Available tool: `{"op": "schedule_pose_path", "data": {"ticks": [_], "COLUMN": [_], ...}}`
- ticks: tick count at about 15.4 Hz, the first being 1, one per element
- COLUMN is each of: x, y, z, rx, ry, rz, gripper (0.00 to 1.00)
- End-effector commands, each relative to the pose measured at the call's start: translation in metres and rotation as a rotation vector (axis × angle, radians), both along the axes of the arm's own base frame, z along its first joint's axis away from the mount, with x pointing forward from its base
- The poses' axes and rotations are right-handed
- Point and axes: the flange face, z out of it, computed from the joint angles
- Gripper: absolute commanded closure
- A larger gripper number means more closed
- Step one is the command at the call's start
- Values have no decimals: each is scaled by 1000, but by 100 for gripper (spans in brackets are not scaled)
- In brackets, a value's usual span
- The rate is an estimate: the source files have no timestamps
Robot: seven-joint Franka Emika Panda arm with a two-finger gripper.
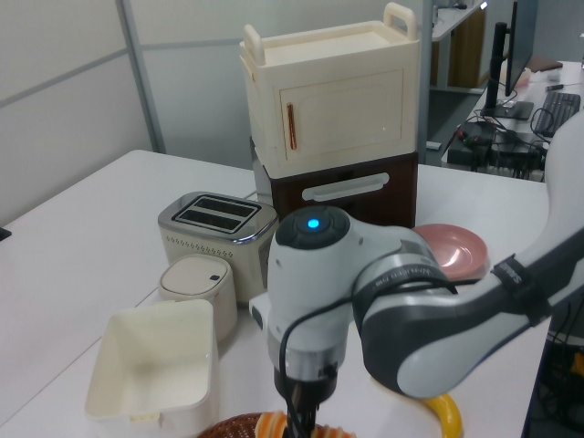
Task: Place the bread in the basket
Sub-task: 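Carry the roll over the wicker basket and release it inside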
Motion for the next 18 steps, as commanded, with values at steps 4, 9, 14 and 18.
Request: {"op": "schedule_pose_path", "data": {"ticks": [4,9,14,18], "x": [-16,-17,-3,52], "y": [15,18,4,-57], "z": [-7,-10,-1,65], "rx": [-45,-55,-44,-42], "ry": [6,1,-12,-19], "rz": [42,53,14,-155], "gripper": [42,0,0,0]}}
